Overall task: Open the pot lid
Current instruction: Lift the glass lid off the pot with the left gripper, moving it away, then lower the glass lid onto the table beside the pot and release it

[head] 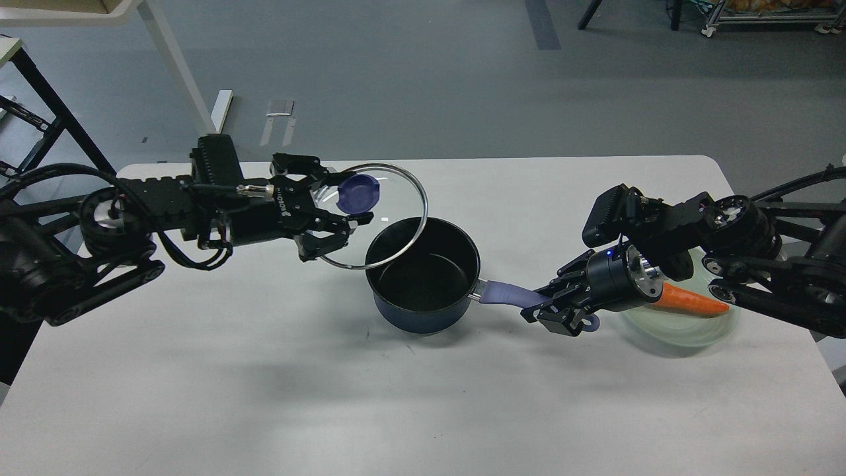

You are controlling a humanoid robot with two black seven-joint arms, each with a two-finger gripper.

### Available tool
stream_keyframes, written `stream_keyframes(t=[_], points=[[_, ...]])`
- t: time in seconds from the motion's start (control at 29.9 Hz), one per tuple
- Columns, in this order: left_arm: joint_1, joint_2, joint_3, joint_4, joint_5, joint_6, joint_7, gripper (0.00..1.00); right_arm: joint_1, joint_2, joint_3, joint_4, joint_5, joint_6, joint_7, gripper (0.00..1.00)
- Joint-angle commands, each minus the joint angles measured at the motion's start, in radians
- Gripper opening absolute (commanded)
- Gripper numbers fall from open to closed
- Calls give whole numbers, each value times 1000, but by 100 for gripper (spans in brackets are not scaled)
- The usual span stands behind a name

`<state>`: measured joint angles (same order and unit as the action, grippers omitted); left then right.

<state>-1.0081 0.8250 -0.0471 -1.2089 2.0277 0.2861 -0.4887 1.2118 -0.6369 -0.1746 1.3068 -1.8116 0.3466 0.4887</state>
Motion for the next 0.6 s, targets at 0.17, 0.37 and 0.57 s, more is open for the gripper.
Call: stream_keyframes(t=[0.17,0.37,0.57], points=[[189,180,35,0,-1,125,0,33,0,-3,0,0,0,0,0,37],[258,180,42,58,5,166,0,33,-1,-4,0,0,0,0,0,37],[313,146,58,172,3,199,0,33,-1,-3,1,-1,0,-1,0,37]])
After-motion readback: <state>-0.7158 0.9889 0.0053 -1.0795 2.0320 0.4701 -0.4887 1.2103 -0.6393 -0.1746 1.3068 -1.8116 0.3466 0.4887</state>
